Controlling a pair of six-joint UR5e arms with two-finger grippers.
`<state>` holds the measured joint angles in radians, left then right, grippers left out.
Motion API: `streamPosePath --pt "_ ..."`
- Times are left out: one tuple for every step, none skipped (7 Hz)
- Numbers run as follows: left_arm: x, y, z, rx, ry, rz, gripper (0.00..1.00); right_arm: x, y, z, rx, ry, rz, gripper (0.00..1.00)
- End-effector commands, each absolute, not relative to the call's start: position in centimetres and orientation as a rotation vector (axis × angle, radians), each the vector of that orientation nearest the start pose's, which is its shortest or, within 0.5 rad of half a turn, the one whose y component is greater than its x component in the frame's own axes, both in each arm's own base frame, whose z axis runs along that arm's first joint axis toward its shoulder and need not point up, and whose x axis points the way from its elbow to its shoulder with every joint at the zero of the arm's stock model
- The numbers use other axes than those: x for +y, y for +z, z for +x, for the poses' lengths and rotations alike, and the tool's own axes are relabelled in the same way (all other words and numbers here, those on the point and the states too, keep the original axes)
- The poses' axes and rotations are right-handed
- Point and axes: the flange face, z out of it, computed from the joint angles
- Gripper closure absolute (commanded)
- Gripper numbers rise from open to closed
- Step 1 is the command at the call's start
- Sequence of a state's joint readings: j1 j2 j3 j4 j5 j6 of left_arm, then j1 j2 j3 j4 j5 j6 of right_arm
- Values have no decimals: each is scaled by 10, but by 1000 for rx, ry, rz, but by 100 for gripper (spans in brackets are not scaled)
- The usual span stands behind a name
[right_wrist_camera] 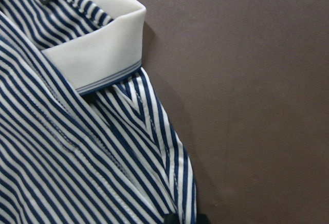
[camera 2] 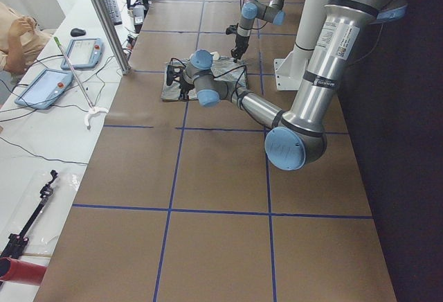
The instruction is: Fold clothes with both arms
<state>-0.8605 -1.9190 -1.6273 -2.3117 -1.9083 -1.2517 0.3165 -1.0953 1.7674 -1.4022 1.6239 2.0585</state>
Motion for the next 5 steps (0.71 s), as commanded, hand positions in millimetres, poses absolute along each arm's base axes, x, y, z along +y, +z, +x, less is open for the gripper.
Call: streamPosePath --pt "-545 355 336 1112 -285 383 38 -320 281 -569 -869 724 -125 100" --pt "-540 344 332 1138 -307 379 38 -320 276 -565 -879 724 -129 100" --pt "-516 318 334 1210 -365 332 38 -318 265 -552 -904 721 -131 100" --pt "-464 308 356 1268 -377 234 38 -316 266 -547 -889 726 -131 100" --pt "-412 292 391 1305 -419 162 38 -312 261 -542 -898 722 -131 100"
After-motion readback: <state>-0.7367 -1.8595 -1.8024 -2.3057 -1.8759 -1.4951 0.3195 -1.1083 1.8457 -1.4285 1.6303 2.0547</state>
